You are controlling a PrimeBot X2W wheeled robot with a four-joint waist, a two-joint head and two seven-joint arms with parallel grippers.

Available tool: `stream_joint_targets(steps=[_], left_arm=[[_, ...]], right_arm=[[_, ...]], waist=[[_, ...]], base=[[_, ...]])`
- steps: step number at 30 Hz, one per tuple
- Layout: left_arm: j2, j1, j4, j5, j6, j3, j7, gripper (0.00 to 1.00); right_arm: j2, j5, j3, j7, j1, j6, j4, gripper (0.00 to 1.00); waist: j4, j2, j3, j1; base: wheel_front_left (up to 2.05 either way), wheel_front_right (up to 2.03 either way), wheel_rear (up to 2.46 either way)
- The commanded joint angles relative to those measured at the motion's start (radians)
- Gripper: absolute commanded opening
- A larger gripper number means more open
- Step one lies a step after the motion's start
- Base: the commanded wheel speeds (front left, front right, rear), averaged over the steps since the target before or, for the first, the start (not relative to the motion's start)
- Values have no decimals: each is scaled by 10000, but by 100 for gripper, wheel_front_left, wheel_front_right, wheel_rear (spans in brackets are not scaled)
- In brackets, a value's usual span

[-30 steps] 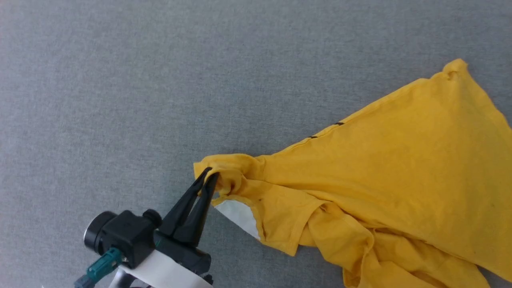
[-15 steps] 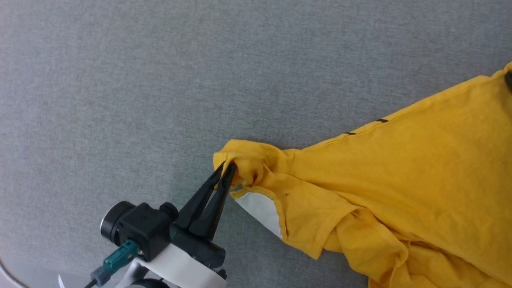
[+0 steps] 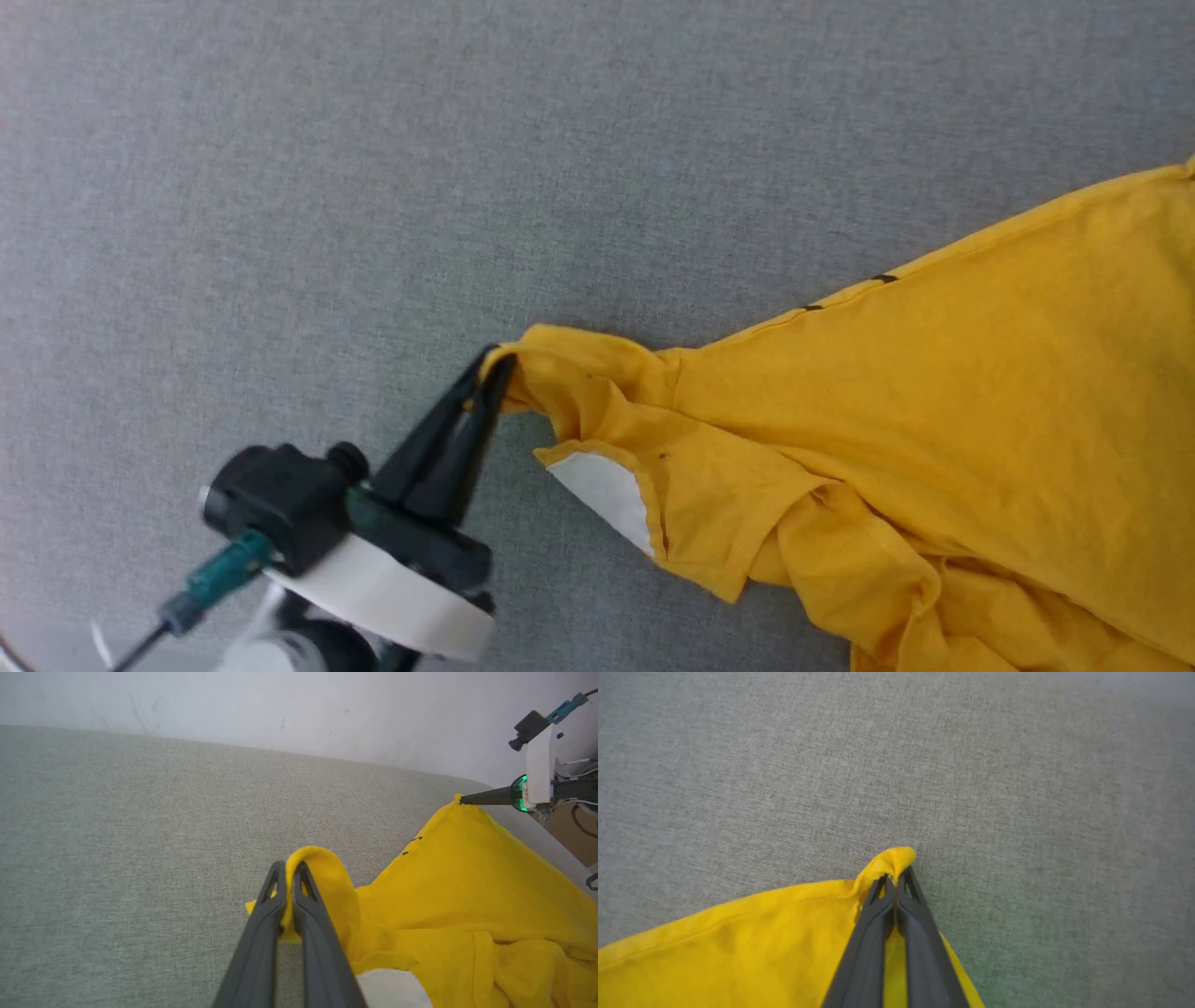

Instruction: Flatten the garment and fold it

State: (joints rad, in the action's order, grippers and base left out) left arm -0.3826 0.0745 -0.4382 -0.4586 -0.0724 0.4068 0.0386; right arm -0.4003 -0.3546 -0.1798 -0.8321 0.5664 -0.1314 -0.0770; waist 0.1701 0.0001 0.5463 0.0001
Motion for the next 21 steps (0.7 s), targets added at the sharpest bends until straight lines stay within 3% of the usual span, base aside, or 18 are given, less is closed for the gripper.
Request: stream_joint_targets(steps=[1,8,16,21], left_arm=[[-105,269,31,-51,41,-165,-86,0],[-928,1743,692,757,163,-1018,-454,0],[-2185,5216,2203,1356,1404,-1323,-126,0],[-2436,7702,3318,1084,1904,-788,430,0]], right_arm=[[98,-103,52,81,-149,7,8,0],[535,-594,-108,939,31,7,697,0],[1048,-348,31,2298,1869,7,707,0],[1291,-24,275,2832,3412,7,-182,0]], waist=[[-351,-1,-588,-1],[-908,-1,-1820,-1],[-1532,-1,-2955,-1],[-1792,-1,-3340,-1]], base=[[0,0,0],[0,0,0],[0,0,0],[0,0,0]])
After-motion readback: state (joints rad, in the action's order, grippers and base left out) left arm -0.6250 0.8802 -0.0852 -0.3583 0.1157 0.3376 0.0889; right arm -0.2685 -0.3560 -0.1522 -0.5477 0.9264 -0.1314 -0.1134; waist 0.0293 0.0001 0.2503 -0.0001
